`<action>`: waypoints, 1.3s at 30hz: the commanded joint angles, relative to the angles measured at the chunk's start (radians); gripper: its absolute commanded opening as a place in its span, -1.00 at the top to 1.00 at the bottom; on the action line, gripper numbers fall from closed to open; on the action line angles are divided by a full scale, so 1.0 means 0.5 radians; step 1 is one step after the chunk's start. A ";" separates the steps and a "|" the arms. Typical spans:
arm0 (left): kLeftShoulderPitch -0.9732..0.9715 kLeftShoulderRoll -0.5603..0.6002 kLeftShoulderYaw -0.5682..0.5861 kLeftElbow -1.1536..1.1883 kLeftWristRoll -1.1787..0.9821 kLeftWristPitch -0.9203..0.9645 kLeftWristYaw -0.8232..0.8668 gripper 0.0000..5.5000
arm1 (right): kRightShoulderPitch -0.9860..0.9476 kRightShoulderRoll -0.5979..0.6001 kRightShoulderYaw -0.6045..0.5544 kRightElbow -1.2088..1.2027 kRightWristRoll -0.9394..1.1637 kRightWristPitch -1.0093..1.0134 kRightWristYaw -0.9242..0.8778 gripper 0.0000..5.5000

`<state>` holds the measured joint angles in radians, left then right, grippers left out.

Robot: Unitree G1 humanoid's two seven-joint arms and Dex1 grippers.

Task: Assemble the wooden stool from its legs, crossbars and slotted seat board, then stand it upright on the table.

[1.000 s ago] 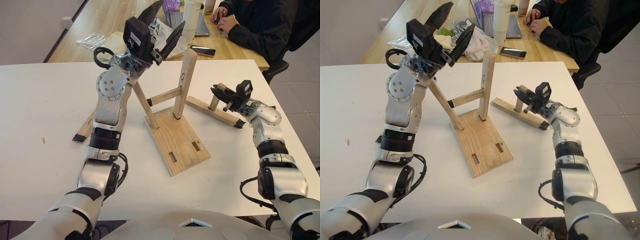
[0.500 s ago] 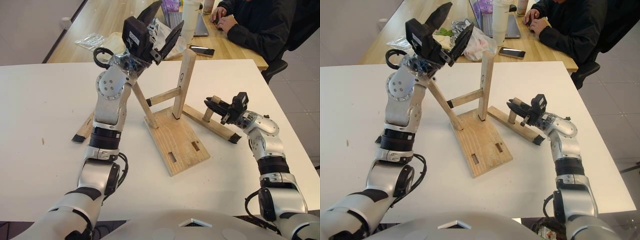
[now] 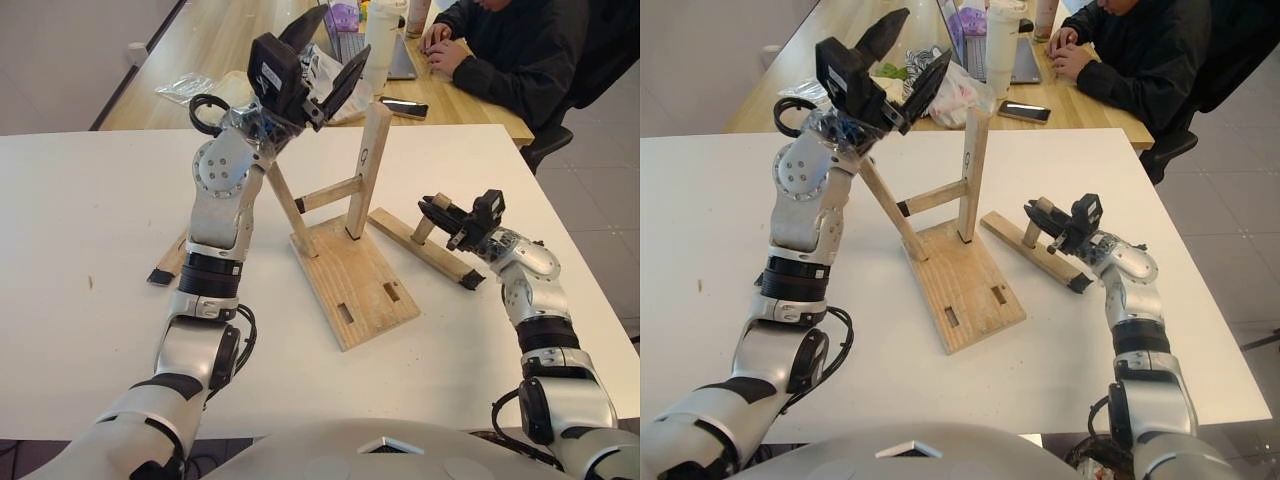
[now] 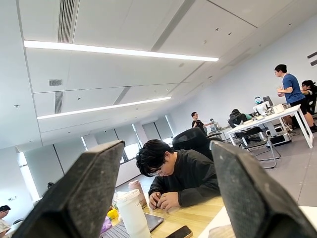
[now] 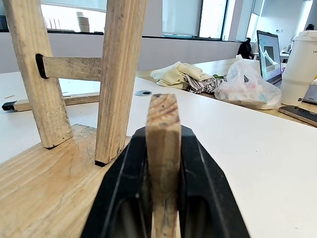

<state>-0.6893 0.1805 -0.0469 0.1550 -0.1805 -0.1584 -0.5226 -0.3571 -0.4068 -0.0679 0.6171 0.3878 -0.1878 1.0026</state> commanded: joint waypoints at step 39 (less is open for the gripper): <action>0.077 0.023 0.033 -0.122 0.051 0.026 0.153 -0.16 | 0.343 -0.526 0.253 -0.570 -0.480 0.799 -0.018 0.08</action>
<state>-0.6611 0.1894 -0.0309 0.1031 -0.1657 -0.1551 -0.4556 -0.1850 -0.6473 0.0403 0.3266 0.1763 0.2245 0.9881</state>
